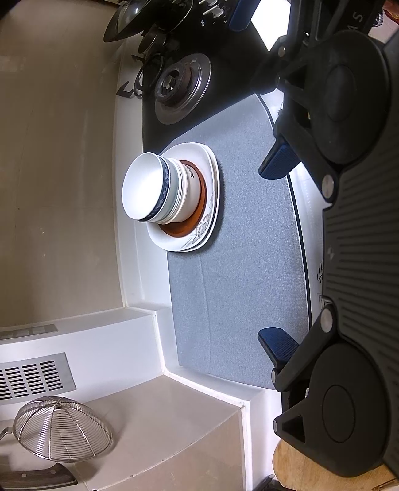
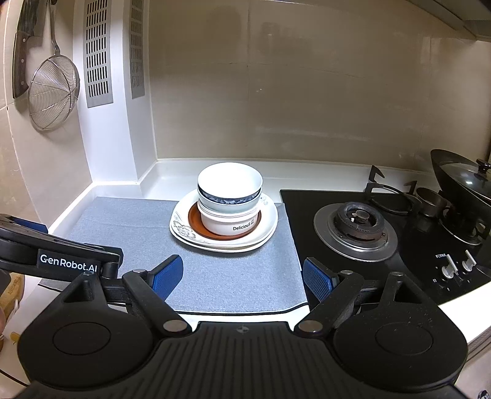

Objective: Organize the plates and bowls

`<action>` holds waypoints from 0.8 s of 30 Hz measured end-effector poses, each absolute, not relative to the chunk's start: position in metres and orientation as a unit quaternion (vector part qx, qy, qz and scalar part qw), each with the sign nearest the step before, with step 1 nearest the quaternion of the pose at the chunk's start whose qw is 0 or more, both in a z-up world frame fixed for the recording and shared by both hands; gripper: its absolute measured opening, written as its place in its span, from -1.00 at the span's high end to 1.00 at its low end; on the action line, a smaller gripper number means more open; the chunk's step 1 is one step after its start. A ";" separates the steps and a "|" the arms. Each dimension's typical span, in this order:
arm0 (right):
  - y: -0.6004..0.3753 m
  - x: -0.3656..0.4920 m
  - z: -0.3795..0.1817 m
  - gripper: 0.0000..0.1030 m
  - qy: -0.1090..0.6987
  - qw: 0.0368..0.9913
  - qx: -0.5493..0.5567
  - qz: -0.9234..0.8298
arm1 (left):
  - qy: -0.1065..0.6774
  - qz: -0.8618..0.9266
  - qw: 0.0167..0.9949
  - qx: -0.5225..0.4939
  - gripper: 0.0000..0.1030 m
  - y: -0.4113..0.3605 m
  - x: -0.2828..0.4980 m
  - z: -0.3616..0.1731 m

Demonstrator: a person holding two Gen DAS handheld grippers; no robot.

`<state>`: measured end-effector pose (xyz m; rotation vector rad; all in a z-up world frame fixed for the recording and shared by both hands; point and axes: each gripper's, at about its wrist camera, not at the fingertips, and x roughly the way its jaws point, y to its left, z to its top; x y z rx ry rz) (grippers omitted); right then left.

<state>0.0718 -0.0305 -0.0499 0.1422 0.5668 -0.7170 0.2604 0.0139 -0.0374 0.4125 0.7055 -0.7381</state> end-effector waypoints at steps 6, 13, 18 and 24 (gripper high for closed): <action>-0.031 0.071 -0.050 -0.69 0.273 0.895 0.068 -0.346 | 0.334 -0.351 0.852 0.197 -0.99 0.014 0.260 -0.037; -0.031 0.069 -0.050 -0.69 0.272 0.895 0.068 -0.347 | 0.330 -0.355 0.852 0.199 -1.00 0.015 0.260 -0.037; -0.030 0.069 -0.050 -0.69 0.271 0.895 0.068 -0.348 | 0.330 -0.356 0.852 0.199 -1.00 0.015 0.260 -0.036; -0.030 0.069 -0.050 -0.69 0.272 0.895 0.068 -0.348 | 0.329 -0.356 0.852 0.200 -1.00 0.016 0.260 -0.036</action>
